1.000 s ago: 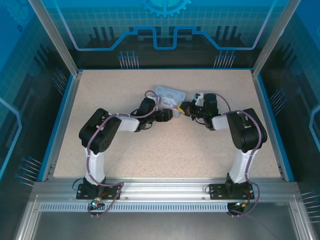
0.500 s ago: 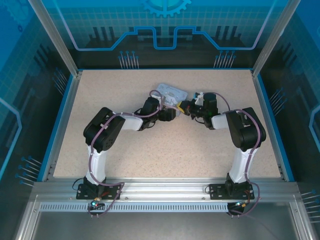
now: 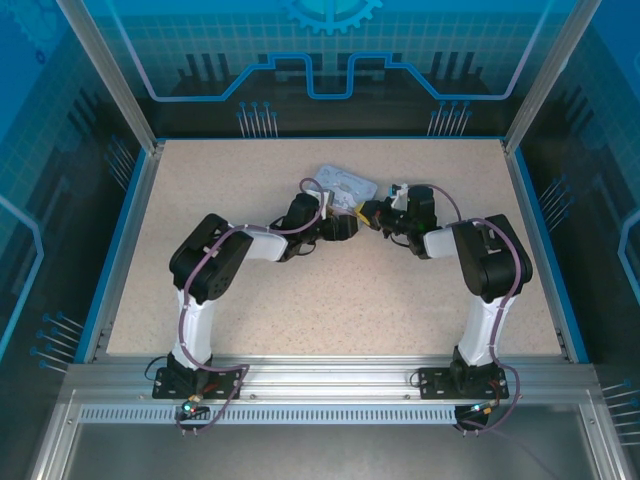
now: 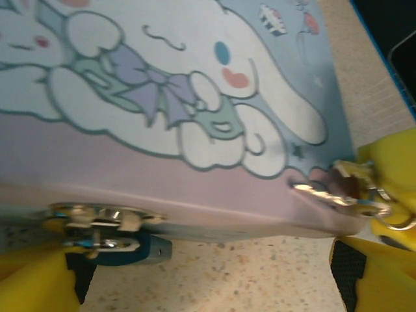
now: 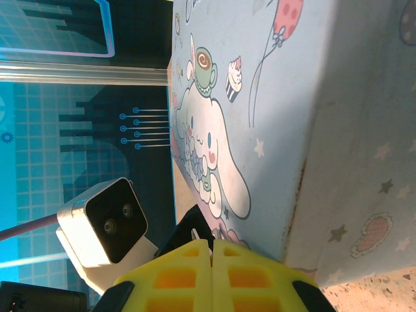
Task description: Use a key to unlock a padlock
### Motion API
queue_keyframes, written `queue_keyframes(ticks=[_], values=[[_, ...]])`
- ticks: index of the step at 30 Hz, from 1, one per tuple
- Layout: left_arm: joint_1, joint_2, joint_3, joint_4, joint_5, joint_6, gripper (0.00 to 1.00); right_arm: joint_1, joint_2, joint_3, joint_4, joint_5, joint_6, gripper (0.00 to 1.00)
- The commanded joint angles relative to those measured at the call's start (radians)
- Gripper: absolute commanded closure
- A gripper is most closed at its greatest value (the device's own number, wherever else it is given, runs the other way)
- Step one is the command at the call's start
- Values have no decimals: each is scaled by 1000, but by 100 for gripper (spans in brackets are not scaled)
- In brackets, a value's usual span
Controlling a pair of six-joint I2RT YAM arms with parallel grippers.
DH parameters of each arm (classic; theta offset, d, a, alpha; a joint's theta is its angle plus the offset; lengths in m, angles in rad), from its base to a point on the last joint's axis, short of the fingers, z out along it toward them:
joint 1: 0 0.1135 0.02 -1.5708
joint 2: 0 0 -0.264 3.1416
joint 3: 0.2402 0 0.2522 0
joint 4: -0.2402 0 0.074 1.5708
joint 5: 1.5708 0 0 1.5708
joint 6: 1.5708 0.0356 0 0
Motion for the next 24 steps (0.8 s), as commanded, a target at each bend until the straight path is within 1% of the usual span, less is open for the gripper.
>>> queue_keyframes(ticks=[1,6,10,17,24], values=[[-19,21,29,88,85,-79,6,-6,53,-21,-119,11,-16,100],[-18,10,-8,156,77,-137,7,-9,53,-21,-121,10,-16,100],[-13,17,-27,185,36,-182,7,-9,56,-18,-121,10,-18,100],[3,59,-75,320,-16,-324,7,-10,57,-21,-121,6,-22,100],[4,42,-141,406,-106,-432,8,-15,66,-19,-109,-2,-18,100]])
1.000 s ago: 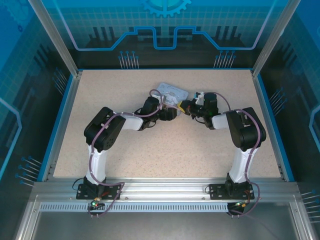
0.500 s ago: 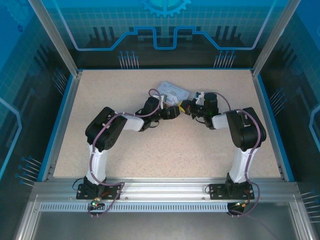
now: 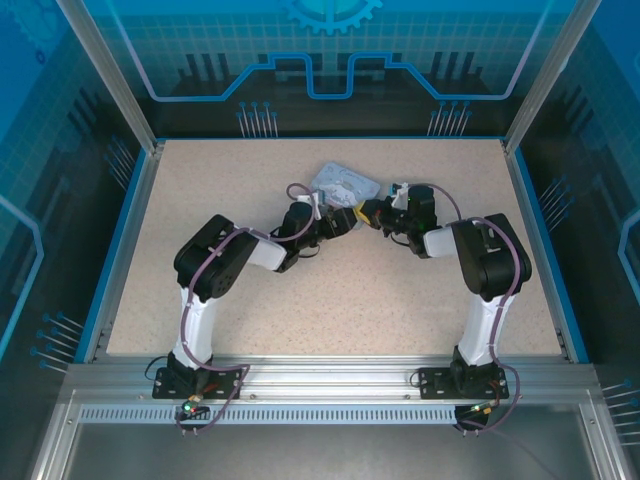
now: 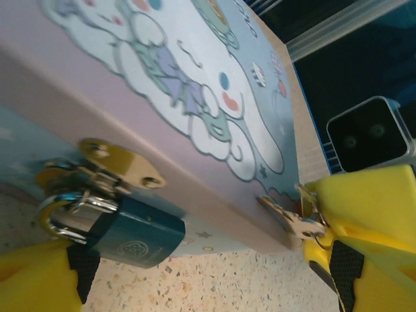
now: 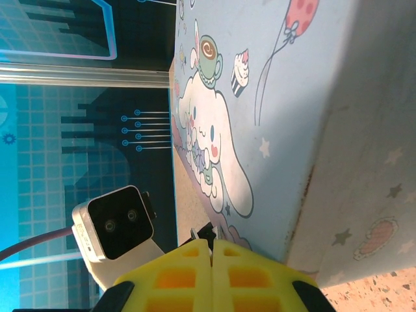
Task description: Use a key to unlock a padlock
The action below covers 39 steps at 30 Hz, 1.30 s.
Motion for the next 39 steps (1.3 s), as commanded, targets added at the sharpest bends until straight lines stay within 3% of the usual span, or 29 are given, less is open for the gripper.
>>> queue_keyframes(ticks=[1,10,19,28,39], values=[[5,9,-42,82,-82,-120,8,-9,54,-28,-120,-3,-17,100],[2,15,-35,23,-112,-208,8,-13,69,-31,-100,-8,-13,100],[-5,33,43,-161,-56,-144,8,-25,95,-31,-68,-24,2,100],[-9,17,-69,95,-62,-227,10,-28,106,-30,-56,-31,10,100],[-23,23,-64,148,-91,-266,20,-28,104,-31,-51,-32,12,100]])
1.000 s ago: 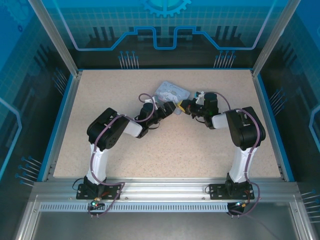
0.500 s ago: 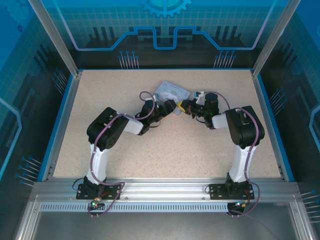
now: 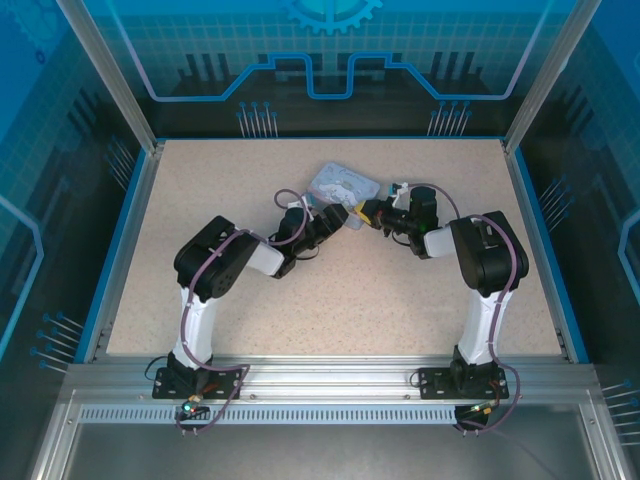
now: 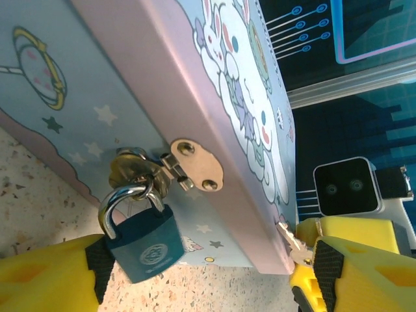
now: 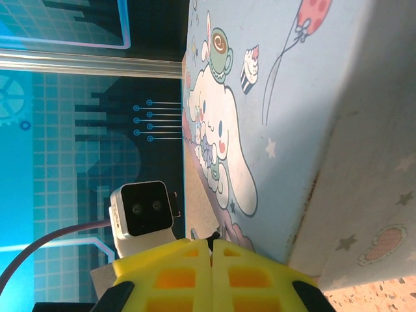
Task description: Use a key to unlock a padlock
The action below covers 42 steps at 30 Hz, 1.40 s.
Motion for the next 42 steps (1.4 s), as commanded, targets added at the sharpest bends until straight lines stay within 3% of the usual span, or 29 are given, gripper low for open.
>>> queue_keyframes(ticks=[1,13,22,27,31,36,42], values=[[-19,20,-9,45,-13,-25,22,-11,64,-32,-135,31,1,100],[-32,20,-35,89,-85,-47,34,-11,59,-34,-136,31,1,100],[-17,-7,-65,107,-115,-38,34,-12,58,-34,-139,32,1,100],[-12,-67,-84,56,-94,16,29,-11,58,-33,-138,31,-1,100],[11,-165,-79,-102,-73,97,23,-10,59,-23,-140,23,-9,100],[78,-265,22,-418,-19,215,17,-18,-1,-1,-146,14,-4,100],[153,-271,225,-748,-10,378,11,-32,-117,139,-331,19,-70,100]])
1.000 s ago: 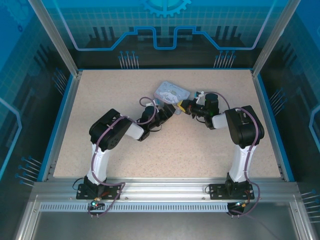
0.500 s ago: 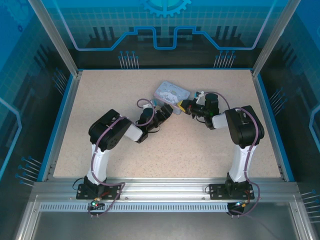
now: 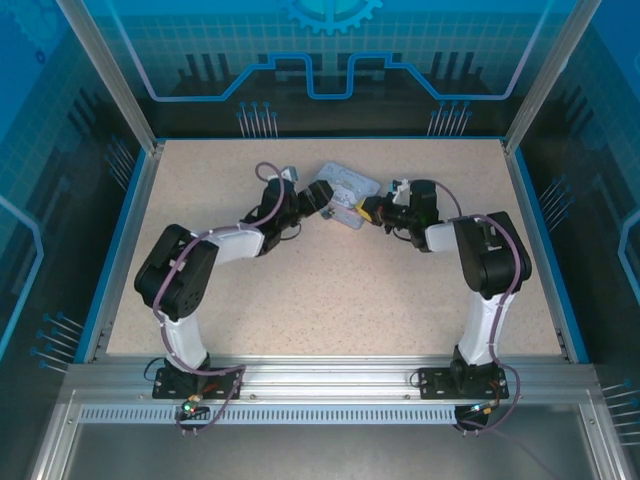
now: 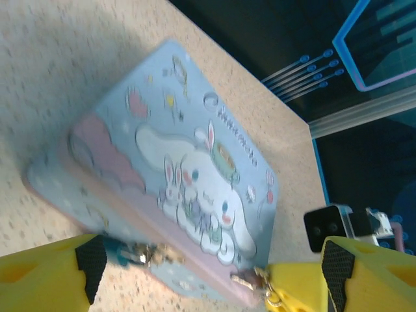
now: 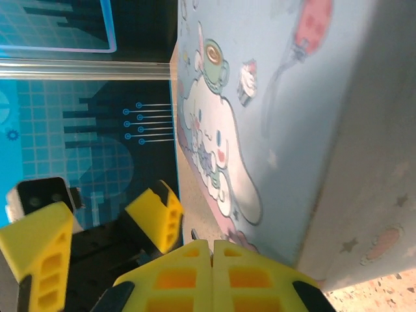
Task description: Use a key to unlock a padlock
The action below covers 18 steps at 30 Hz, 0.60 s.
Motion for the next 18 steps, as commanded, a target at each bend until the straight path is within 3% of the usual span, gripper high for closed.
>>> queue_keyframes(ticks=[1,6,12,18], values=[[55,10,136,-276,51,140,11,-28,-88,77,-168,19,-64,100],[135,178,436,-490,146,221,10,-60,-115,69,-193,39,-61,100],[154,372,742,-680,215,268,9,-109,-126,2,-155,76,-26,100],[148,466,840,-719,298,240,9,-162,-152,-44,-163,104,-27,100]])
